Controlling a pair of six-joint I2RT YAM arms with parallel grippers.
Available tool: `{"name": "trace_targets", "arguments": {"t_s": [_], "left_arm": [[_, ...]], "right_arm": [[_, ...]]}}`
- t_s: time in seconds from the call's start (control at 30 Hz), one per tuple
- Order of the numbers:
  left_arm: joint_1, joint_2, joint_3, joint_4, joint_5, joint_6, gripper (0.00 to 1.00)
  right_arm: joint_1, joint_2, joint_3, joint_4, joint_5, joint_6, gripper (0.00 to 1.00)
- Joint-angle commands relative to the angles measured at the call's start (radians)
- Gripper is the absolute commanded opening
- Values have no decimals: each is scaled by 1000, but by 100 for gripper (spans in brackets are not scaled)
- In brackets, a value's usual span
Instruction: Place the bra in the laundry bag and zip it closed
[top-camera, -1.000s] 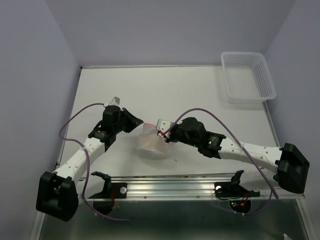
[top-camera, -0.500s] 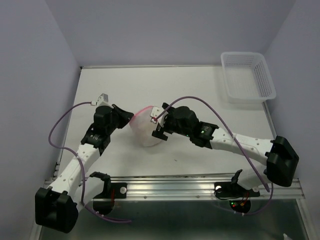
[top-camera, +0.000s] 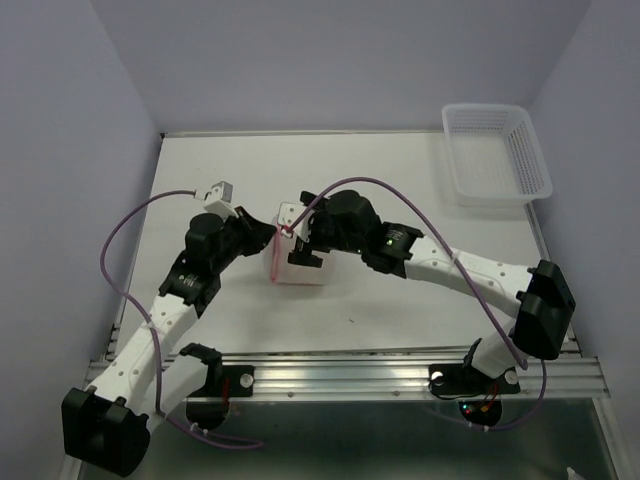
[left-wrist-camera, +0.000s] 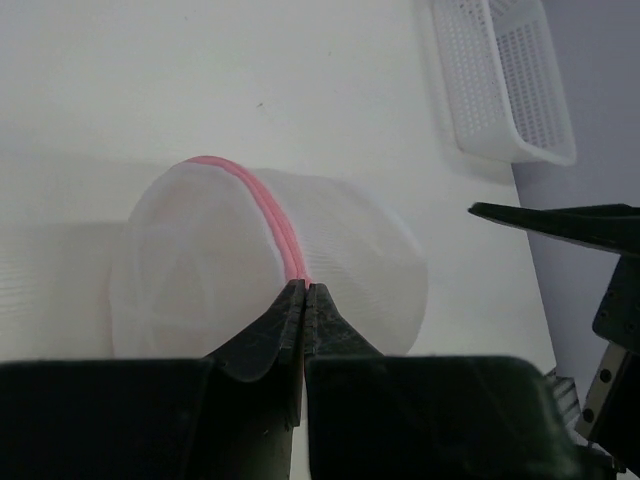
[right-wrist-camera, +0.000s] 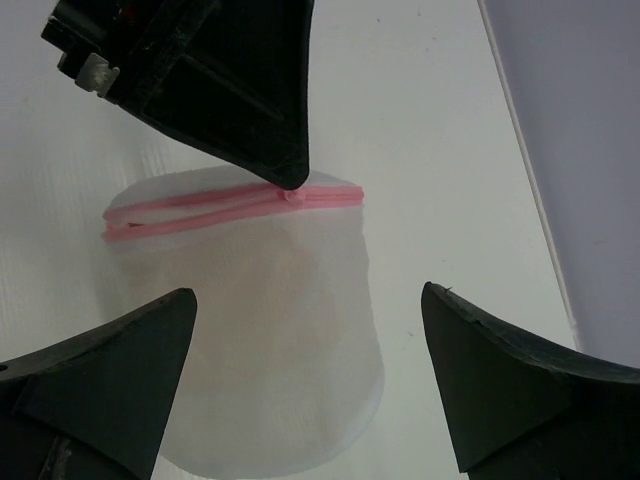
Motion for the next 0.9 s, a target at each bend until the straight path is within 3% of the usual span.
{"name": "trace_targets", "arguments": {"t_s": [0.0,0.27,0.6,0.8,0.87], "left_arm": [[-5,-31,63,130,159,144,0],[-25,23,89,175,327,261,0],[-129,96,165,114,224,336,0],[-148,84,152,117,212,350,0],[-152,78,146,117,206,355,0]], "right_arm": [[-15,25,73,-64,-18,-89,100],[-56,2,64,-64,-16,-90,100],[-89,-49,25,-77,-65,-115,98],[-89,-20,24,-126,-74,-98,76],[-98,-17,15,-129,-73,-93,63]]}}
